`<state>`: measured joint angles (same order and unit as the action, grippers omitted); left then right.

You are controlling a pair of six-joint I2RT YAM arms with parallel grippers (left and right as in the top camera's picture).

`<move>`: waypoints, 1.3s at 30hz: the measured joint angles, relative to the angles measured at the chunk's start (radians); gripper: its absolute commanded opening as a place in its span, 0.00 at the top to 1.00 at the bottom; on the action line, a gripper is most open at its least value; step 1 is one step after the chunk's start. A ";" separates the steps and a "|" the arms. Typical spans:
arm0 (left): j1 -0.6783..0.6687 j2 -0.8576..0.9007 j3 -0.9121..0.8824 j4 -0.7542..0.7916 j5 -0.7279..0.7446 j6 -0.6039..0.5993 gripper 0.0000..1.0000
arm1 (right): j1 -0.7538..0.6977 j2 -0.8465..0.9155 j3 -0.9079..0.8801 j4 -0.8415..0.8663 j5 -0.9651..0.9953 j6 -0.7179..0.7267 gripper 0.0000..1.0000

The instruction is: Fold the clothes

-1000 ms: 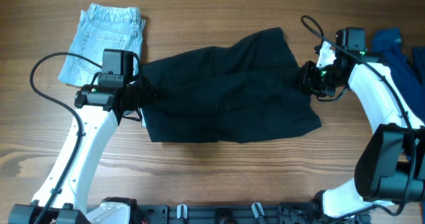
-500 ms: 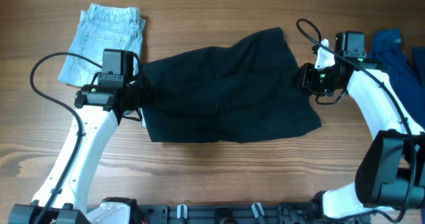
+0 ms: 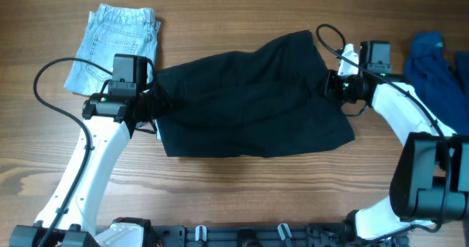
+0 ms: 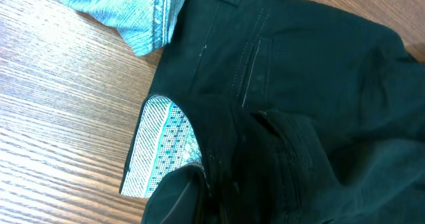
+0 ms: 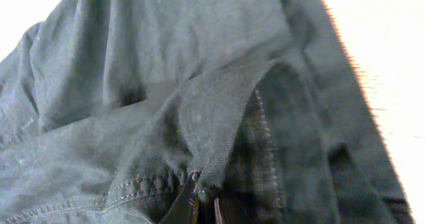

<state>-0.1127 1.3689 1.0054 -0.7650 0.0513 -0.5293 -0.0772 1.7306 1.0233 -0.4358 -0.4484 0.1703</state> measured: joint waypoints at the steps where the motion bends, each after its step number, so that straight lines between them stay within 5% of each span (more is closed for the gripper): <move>1: 0.000 0.000 0.000 -0.003 0.000 0.003 0.96 | -0.019 -0.019 0.000 -0.006 0.000 0.000 0.96; 13: 0.000 -0.140 0.000 -0.043 0.051 0.053 0.96 | -0.103 -0.322 0.000 -0.121 -0.005 0.008 0.96; 25: 0.000 -0.258 0.000 -0.084 0.078 0.118 0.96 | -0.105 -0.455 0.003 -0.209 -0.381 -0.209 0.96; 32: 0.000 -0.259 0.000 -0.154 0.078 0.125 0.96 | -0.183 -0.462 0.004 -0.272 -0.137 0.033 0.96; 39: -0.024 -0.306 0.000 -0.190 0.124 0.119 0.96 | -0.265 -0.531 0.073 -0.308 -0.152 0.077 0.96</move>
<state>-0.1368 1.0630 1.0054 -0.9554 0.1757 -0.4103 -0.3420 1.1999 1.0966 -0.7437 -0.6006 0.2478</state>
